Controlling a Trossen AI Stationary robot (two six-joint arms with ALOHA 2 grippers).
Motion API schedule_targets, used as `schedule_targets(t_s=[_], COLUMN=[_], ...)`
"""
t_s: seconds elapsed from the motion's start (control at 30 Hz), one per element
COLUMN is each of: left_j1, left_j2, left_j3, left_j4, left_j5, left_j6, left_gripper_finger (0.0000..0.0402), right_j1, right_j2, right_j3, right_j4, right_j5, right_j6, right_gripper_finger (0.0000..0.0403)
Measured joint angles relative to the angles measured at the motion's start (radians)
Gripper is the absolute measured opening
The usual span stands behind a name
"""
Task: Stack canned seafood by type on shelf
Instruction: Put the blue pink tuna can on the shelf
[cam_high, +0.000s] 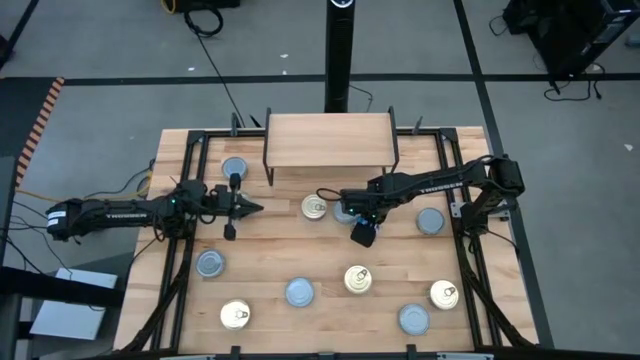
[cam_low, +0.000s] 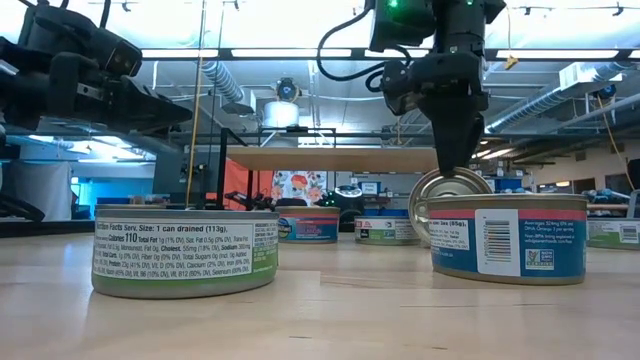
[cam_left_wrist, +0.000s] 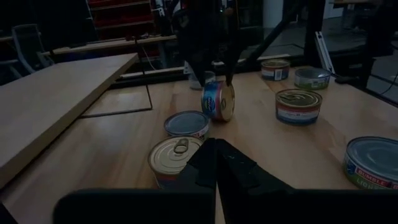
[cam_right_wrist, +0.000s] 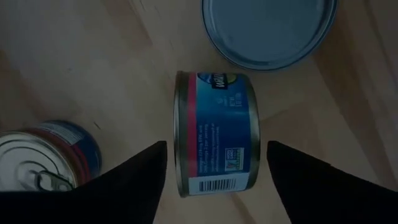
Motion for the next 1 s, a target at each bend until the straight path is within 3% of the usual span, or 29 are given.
schedule_targets(t_s=[0.5,1.0], left_j1=[0.0,0.0], left_j2=[0.0,-0.001], left_j3=[0.0,0.001], left_j4=[-0.001,0.005], left_j5=[0.0,0.0], left_j6=[0.0,-0.001], left_gripper_finger=[0.0008,0.0008], right_j1=[-0.006,-0.021], right_j2=[-0.004,-0.028], right_j3=[-0.048,0.178], right_j4=[0.069,0.073], right_j5=[-0.041,-0.08], right_j6=[-0.013,-0.029], right_gripper_finger=[0.0217,0.0205])
